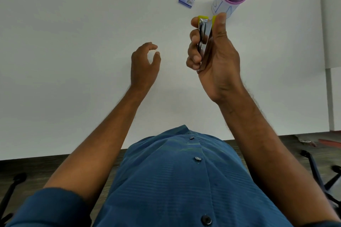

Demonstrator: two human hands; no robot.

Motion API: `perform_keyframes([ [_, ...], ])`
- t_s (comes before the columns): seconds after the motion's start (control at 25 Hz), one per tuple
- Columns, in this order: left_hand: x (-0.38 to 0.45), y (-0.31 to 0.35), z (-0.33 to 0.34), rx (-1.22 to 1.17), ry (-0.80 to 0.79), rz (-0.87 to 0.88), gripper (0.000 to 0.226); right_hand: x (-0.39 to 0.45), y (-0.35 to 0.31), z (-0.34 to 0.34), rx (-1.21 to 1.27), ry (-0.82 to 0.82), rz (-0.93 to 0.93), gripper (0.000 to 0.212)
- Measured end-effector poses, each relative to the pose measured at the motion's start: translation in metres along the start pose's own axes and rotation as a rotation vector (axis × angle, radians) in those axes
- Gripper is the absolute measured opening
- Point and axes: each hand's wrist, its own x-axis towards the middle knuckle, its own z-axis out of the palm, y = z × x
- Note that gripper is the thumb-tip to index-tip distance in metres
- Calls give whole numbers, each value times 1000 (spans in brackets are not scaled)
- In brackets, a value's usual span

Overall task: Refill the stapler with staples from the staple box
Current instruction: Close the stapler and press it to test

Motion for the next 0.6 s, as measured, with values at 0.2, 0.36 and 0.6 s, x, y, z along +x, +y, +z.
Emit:
perform_keyframes([
  [0.2, 13, -54, 20, 451, -99, 133, 56, -3, -7, 2, 163, -146, 56, 55],
  [0.36, 5, -63, 23, 648, -128, 219, 63, -5, -11, 3, 250, -256, 57, 58],
  [0.6, 5, -62, 23, 667, -118, 214, 63, -5, -10, 7, 227, -282, 57, 58],
])
